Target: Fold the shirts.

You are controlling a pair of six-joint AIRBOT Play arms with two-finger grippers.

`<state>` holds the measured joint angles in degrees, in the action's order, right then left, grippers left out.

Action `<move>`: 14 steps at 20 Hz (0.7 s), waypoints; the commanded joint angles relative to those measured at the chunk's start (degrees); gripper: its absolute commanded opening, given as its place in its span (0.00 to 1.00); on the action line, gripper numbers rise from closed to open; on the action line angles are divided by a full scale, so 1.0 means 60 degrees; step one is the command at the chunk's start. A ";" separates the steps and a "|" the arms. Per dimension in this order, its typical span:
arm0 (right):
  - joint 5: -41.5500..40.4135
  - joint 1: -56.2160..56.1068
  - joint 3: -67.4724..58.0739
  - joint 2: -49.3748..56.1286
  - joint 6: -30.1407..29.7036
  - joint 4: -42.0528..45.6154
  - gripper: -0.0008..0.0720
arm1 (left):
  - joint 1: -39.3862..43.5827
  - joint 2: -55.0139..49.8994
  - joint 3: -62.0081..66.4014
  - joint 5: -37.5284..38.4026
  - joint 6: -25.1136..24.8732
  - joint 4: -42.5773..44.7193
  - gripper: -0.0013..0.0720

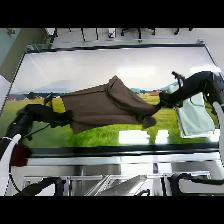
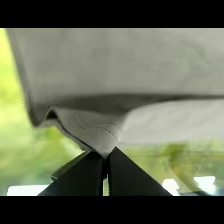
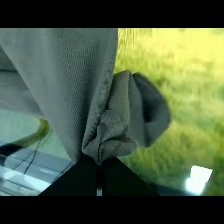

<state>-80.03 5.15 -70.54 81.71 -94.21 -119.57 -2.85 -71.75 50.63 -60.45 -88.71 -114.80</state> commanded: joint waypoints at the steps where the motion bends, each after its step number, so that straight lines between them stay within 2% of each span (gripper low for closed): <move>1: 0.1315 -0.0390 0.2098 -0.0867 0.0448 -0.0463 0.04 | -0.1282 -0.0619 0.0069 -0.0707 -0.0911 0.0040 0.03; 3: 0.1894 -0.0408 0.2284 -0.0696 0.0423 -0.1031 0.04 | -0.1351 -0.1060 0.0226 -0.0561 -0.1326 -0.0408 0.03; 6: 0.2754 -0.0390 0.2280 -0.0532 0.0419 -0.1479 0.04 | -0.1279 -0.1672 0.0831 -0.0714 -0.1330 -0.0299 0.03; 7: 0.2958 -0.0382 0.2273 -0.0521 0.0350 -0.1475 0.11 | -0.1279 -0.1898 0.1096 -0.0856 -0.1326 -0.0302 0.04; 8: 0.3045 -0.0328 0.2233 -0.0521 -0.0018 -0.1479 0.45 | -0.1279 -0.2106 0.1359 -0.1053 -0.1326 -0.0302 0.28; 9: 0.3049 -0.0240 0.2157 -0.0525 -0.0284 -0.1464 0.80 | -0.1279 -0.2269 0.1599 -0.1304 -0.1319 -0.0306 0.77; 10: 0.2809 -0.0095 0.2018 -0.0532 -0.0339 -0.1457 0.83 | -0.1297 -0.2448 0.1916 -0.1683 -0.1293 -0.0299 0.97; 14: 0.0765 0.0637 0.1628 -0.0987 -0.0976 -0.1220 0.83 | -0.1843 -0.2616 0.3271 -0.3472 -0.1319 -0.0280 0.97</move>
<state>-68.23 6.57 -59.77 77.49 -97.17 -127.79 -11.88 -86.41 65.01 -73.41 -96.36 -116.55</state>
